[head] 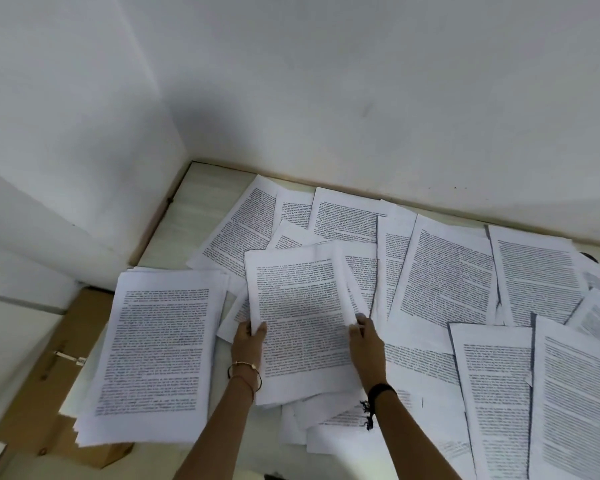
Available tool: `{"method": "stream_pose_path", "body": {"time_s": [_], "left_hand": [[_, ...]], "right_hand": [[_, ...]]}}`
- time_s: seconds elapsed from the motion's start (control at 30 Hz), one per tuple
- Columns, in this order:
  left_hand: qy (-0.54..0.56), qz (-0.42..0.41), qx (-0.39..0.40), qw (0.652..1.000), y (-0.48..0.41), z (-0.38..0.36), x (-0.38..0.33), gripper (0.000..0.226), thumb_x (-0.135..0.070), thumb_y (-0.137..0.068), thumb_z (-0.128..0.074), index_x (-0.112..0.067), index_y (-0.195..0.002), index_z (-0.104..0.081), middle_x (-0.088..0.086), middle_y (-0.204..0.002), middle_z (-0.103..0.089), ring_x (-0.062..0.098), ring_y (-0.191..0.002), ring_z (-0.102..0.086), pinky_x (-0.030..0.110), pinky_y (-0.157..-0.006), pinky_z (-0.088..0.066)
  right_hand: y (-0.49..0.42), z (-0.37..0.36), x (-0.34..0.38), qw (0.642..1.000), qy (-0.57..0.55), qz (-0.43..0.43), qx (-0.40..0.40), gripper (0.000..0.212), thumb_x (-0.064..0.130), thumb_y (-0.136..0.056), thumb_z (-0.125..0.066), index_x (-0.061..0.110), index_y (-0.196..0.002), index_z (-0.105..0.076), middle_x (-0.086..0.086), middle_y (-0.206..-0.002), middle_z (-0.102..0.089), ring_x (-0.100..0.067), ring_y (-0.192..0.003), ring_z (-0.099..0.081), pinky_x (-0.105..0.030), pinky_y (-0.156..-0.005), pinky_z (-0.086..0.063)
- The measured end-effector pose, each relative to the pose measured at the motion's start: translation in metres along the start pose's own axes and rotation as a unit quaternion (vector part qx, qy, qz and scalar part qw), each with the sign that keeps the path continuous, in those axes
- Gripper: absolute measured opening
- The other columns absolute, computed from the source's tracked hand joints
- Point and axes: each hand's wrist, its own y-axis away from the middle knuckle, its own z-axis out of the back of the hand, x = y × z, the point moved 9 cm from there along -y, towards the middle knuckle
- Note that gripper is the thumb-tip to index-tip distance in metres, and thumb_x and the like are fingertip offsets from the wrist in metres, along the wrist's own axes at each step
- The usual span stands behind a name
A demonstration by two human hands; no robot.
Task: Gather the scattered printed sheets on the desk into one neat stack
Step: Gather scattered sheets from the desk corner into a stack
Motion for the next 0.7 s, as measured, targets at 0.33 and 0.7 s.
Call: {"method": "stream_pose_path", "body": {"time_s": [0.33,0.7], "left_hand": [[0.137,0.022,-0.011,0.990,0.025,-0.028,-0.004,0.034,0.004,-0.085,-0.054,0.004,-0.119,-0.054,0.018,-0.111,-0.059,0.028,-0.098,-0.055,0.043,-0.090,-0.048],[0.100,0.035,0.047,0.993,0.005,-0.003,-0.025,0.006,-0.012,-0.092,-0.050,-0.012,-0.097,-0.054,0.008,-0.088,-0.056,0.023,-0.076,-0.053,0.027,-0.050,-0.053]], "right_hand": [[0.018,0.005,-0.016,0.942,-0.324,-0.024,0.086,0.028,0.029,-0.086,-0.066,0.005,-0.096,-0.054,-0.011,-0.078,-0.063,-0.019,-0.069,-0.062,-0.033,-0.067,-0.053],[-0.019,0.081,-0.034,0.984,-0.136,-0.020,0.113,0.040,0.025,-0.091,-0.058,0.003,-0.123,-0.053,-0.017,-0.122,-0.063,-0.031,-0.109,-0.062,-0.042,-0.091,-0.049]]}}
